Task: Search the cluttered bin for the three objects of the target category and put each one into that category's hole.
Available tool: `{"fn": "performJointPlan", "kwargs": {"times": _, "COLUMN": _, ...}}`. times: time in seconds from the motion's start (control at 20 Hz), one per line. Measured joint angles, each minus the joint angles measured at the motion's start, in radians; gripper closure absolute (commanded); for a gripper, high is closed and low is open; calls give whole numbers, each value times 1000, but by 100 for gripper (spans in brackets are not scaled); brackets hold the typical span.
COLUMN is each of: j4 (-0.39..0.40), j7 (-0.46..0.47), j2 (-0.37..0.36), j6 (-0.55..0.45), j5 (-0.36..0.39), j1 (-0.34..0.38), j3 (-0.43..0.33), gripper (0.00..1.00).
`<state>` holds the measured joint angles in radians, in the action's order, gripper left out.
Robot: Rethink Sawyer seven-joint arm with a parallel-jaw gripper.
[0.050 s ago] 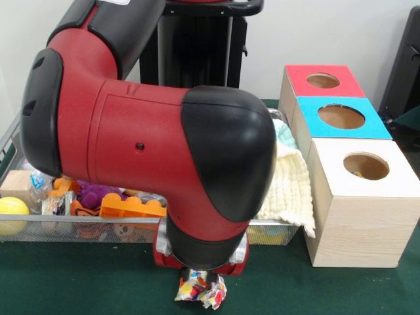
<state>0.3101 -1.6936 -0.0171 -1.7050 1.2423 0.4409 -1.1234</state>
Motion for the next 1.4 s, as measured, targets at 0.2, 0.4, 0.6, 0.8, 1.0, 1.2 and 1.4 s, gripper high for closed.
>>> {"fn": "performJointPlan", "kwargs": {"times": 0.2, "j4": 0, "j7": 0, "j2": 1, "j6": 0, "j5": 0, "j1": 0, "j3": 0, "gripper": 0}}
{"fn": "performJointPlan", "kwargs": {"times": 0.4, "j4": 0, "j7": 0, "j2": 7, "j6": 0, "j5": 0, "j1": 0, "j3": 0, "gripper": 0}}
{"fn": "performJointPlan", "kwargs": {"times": 0.6, "j4": 0, "j7": 0, "j2": 13, "j6": 0, "j5": 0, "j1": 2, "j3": 0, "gripper": 0}}
{"fn": "performJointPlan", "kwargs": {"times": 0.8, "j4": -1, "j7": 0, "j2": 20, "j6": 0, "j5": 0, "j1": 3, "j3": 0, "gripper": 0}}
{"fn": "performJointPlan", "kwargs": {"times": 1.0, "j4": -2, "j7": 0, "j2": 32, "j6": 0, "j5": 0, "j1": 4, "j3": 0, "gripper": 0}}
{"fn": "performJointPlan", "kwargs": {"times": 1.2, "j4": -11, "j7": 0, "j2": 50, "j6": 0, "j5": 0, "j1": 6, "j3": -11, "gripper": 0}}
{"fn": "performJointPlan", "kwargs": {"times": 1.4, "j4": -24, "j7": 0, "j2": 74, "j6": 0, "j5": 0, "j1": 7, "j3": -35, "gripper": 0}}
